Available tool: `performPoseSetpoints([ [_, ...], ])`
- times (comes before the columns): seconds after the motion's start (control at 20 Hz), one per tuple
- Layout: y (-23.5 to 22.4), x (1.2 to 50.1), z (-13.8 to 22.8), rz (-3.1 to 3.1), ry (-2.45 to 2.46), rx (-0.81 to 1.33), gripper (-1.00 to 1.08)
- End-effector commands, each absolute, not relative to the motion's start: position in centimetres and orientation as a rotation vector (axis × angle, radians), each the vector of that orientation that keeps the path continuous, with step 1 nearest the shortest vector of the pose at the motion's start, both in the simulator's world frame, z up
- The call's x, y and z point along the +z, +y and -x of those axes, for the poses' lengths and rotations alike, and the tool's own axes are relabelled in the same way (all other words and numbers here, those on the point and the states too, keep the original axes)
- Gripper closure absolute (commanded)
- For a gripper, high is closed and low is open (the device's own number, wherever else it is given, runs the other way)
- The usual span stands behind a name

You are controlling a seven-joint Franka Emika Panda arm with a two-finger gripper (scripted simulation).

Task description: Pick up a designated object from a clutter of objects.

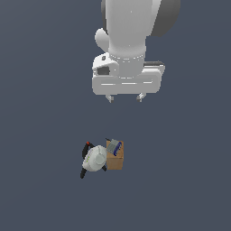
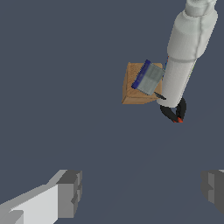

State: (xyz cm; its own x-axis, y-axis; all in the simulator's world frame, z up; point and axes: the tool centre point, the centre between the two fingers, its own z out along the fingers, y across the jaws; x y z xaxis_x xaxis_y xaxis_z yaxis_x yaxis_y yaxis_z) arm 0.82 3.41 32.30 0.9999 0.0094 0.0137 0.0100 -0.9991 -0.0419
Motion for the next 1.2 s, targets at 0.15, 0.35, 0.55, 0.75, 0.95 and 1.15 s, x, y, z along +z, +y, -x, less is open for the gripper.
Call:
performPoseSetpoints([
  [0.15, 3.7, 32.1, -0.9, 3.095, -0.022, -0.015, -0.92],
  [0.35, 4.9, 31.5, -0.9, 3.077, -0.044, 0.006, -0.92],
  [0.55, 5.3, 31.3, -1.0, 3.072, -0.049, 0.012, -0.92],
  [0.75, 5.2, 31.3, -1.0, 3.074, -0.060, 0.010, -0.92],
  [0.95, 5.0, 31.2, -1.3, 3.075, -0.102, 0.008, -0.92],
  [1.15, 4.8, 30.9, -1.8, 3.075, -0.171, 0.006, -0.92],
])
